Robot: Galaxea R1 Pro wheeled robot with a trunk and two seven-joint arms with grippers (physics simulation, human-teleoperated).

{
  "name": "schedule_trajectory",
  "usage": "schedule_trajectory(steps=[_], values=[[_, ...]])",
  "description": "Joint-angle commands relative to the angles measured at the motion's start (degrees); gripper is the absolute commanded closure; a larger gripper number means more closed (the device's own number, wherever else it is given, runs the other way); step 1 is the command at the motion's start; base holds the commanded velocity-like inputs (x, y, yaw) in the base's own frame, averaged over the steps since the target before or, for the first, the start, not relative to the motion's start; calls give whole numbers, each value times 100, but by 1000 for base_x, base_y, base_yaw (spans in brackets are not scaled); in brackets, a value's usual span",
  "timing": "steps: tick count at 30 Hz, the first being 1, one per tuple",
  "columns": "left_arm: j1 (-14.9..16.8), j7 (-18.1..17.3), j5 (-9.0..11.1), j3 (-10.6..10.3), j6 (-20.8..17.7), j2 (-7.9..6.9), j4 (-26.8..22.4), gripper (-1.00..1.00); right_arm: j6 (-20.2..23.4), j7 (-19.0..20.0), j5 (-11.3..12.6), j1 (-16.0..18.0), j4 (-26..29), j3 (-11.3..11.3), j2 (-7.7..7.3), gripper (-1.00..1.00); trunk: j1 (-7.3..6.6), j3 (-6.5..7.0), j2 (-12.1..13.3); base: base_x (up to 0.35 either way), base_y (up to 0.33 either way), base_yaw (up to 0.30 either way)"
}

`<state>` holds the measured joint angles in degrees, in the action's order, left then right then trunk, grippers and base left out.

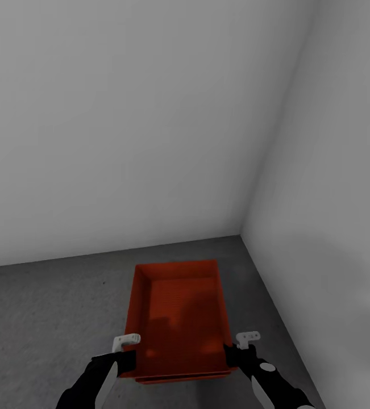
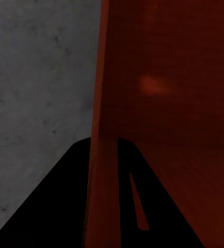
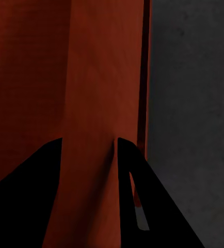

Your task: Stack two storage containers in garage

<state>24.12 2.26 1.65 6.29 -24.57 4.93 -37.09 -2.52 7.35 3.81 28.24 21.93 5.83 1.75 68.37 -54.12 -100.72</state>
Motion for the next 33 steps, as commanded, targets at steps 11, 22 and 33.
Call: schedule_trajectory(steps=[11, 22, 33], values=[[-4, -69, 134, 13, 508, 211, 325, 100, -21, 5, 25, -2, -191, 384, 106, 100, 2, -5, -1, 0, 0, 0], [-4, -71, 140, 13, 506, 194, 325, 100, -21, 3, 32, -2, -192, 384, 106, 100, 2, -5, -1, 0, 0, 0], [-4, -76, 134, 13, 532, 187, 325, -100, -30, 12, 32, -2, -197, 384, 106, -100, 2, -5, -1, 0, 0, 0]])
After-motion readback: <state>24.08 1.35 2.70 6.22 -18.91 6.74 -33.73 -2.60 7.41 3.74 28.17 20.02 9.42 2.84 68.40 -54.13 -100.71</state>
